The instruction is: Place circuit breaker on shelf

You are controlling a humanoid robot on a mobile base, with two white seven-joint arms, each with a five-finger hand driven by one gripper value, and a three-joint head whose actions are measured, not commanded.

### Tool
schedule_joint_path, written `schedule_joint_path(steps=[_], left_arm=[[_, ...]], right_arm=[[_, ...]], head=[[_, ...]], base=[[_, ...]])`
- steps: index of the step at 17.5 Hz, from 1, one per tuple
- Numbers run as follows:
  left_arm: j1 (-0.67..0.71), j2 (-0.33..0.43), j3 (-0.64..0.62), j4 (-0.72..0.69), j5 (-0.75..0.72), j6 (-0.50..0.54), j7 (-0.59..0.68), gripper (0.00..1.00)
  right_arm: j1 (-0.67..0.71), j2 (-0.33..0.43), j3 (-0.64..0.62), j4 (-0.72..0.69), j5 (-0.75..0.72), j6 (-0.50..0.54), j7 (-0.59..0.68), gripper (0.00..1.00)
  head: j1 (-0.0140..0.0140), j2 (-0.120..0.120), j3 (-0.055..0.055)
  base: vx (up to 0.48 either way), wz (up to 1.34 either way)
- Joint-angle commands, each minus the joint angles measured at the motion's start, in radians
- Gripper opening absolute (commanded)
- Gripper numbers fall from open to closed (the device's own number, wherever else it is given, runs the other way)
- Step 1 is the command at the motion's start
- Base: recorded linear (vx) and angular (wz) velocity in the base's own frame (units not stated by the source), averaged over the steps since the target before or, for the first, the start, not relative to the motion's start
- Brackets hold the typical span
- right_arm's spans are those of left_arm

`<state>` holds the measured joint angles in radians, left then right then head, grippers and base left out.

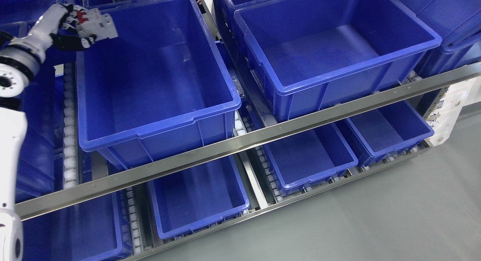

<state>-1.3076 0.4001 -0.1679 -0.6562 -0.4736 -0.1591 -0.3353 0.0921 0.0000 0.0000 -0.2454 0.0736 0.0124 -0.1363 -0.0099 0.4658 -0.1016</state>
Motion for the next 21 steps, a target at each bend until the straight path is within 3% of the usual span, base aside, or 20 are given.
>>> schedule_joint_path(steps=[1, 5, 13, 16, 21], left_arm=[[-0.062, -0.167, -0.176, 0.266, -0.025, -0.008, 0.002, 0.14], [-0.061, -0.193, -0.205, 0.338, -0.025, -0.007, 0.041, 0.15], [-0.062, -0.204, -0.236, 0.354, -0.025, 0.000, 0.058, 0.29], [-0.062, -0.193, -0.242, 0.354, -0.025, 0.015, 0.073, 0.50], [-0.084, -0.185, -0.240, 0.352, -0.025, 0.016, 0.111, 0.67]], right_arm=[[0.000, -0.017, 0.020, 0.000, 0.000, 0.066, 0.000, 1.00], [0.000, -0.017, 0.020, 0.000, 0.000, 0.066, 0.000, 1.00], [0.000, -0.017, 0.020, 0.000, 0.000, 0.066, 0.000, 1.00], [0.000, -0.017, 0.020, 0.000, 0.000, 0.066, 0.000, 1.00], [0.000, -0.017, 0.020, 0.000, 0.000, 0.066, 0.000, 1.00]], head=[[0.0000, 0.000, 0.000], [0.0000, 0.000, 0.000], [0.0000, 0.000, 0.000], [0.0000, 0.000, 0.000], [0.0000, 0.000, 0.000]], base=[[0.000, 0.00], [-0.004, -0.01], [0.000, 0.00], [0.000, 0.00], [0.000, 0.00]])
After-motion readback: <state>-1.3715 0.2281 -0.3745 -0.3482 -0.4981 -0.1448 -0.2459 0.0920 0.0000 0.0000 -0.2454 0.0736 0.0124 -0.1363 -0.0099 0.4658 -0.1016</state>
